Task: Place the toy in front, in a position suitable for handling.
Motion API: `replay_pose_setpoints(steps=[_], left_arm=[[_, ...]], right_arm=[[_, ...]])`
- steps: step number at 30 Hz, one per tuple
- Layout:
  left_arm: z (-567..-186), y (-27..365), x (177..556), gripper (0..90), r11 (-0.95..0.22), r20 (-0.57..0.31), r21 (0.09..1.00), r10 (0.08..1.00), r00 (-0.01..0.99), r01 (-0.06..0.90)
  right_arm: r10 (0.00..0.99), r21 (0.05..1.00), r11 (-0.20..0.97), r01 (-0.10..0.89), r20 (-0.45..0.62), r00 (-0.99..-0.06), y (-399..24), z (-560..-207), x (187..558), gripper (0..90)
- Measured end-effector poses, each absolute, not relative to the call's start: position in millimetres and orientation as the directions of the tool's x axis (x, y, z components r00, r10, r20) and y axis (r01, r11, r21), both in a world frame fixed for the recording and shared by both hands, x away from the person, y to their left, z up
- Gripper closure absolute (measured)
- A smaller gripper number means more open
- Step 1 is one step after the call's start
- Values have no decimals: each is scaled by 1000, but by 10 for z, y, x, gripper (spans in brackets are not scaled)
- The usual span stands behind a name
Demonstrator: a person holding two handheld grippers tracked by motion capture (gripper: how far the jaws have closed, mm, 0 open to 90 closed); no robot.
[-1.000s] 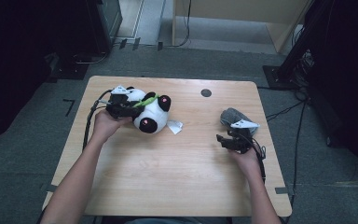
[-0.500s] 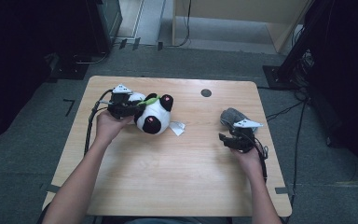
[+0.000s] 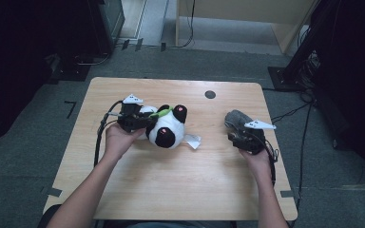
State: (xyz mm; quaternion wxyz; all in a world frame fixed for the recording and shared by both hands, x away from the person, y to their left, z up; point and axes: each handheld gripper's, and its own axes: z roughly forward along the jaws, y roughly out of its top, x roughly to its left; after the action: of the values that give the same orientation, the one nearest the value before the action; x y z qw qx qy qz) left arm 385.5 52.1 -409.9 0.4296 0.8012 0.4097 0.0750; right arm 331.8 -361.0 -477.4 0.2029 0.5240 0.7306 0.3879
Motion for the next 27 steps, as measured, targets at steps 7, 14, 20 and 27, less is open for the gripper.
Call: replay_pose_setpoints(steps=[7,14,20,27], left_arm=[[-4100,353,3640,677,-295,-261,736,706,658,609],[-4193,112,3445,668,-332,-255,729,679,688,599],[-4251,118,3448,613,-326,-270,734,665,696,596],[-4185,180,3443,442,-324,-277,756,627,728,568]], right_arm=[[925,785,152,601,102,-367,-3608,-4755,3333,452],[918,783,169,599,96,-385,-3558,-4753,3363,453],[915,780,183,599,87,-393,-3533,-4753,3369,453],[919,780,168,603,97,-382,-3564,-4749,3374,453]])
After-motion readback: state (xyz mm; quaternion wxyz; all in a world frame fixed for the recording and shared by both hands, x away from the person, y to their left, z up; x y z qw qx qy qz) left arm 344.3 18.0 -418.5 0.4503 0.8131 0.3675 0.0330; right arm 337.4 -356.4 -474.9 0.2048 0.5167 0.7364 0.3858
